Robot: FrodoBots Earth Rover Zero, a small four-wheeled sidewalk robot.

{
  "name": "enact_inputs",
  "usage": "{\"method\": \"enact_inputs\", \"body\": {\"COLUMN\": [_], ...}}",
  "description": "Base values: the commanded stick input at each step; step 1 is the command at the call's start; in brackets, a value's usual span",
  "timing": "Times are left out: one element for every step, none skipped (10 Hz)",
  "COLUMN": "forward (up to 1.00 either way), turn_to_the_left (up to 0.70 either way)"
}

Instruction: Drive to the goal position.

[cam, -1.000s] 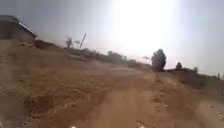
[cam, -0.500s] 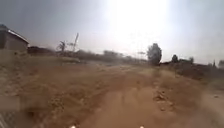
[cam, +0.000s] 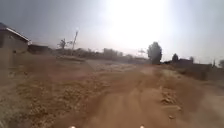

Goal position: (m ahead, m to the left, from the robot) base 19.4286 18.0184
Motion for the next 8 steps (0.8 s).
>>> {"method": "enact_inputs", "body": {"forward": [0.45,0.45,0.45,0.45,0.45,0.45,0.45,0.45], "turn_to_the_left": [-0.27,-0.27,-0.27,-0.27,-0.27,-0.27,-0.27,-0.27]}}
